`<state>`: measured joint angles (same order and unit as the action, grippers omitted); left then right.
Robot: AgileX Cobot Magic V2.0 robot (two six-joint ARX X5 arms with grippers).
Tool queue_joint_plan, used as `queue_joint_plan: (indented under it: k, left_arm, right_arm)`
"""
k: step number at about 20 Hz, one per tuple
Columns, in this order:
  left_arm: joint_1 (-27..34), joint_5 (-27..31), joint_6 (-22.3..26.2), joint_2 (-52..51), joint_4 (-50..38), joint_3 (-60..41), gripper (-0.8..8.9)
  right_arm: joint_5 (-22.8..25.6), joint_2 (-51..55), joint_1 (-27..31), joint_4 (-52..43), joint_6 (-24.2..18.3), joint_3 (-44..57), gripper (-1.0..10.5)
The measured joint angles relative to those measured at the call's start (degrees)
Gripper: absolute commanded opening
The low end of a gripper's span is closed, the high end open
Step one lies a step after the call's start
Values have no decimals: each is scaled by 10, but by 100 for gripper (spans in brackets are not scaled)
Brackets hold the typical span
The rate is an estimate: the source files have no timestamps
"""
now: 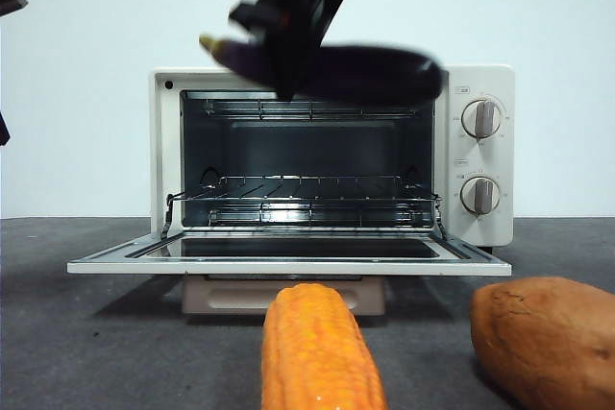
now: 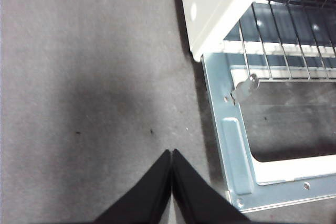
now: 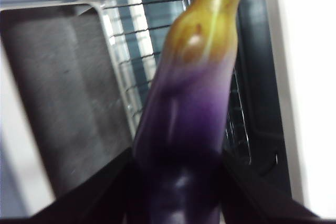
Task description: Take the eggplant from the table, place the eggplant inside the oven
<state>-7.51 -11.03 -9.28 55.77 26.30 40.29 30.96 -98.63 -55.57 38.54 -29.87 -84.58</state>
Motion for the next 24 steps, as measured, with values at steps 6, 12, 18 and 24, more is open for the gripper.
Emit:
queue_joint_plan:
  k: [6, 12, 18, 24]
  left_arm:
    - [0, -9, -4, 0, -14, 0, 6]
    - [0, -28, -5, 0, -14, 0, 6]
    - [0, -28, -5, 0, -13, 0, 6]
    - [0, -29, -5, 0, -13, 0, 6]
  right_arm:
    - [4, -68, 31, -96, -60, 0, 151]
    - [7, -99, 53, -133, -107, 0, 210]
    - [21, -120, 69, -138, -108, 0, 314]
    - [38, -120, 69, -135, -99, 0, 324]
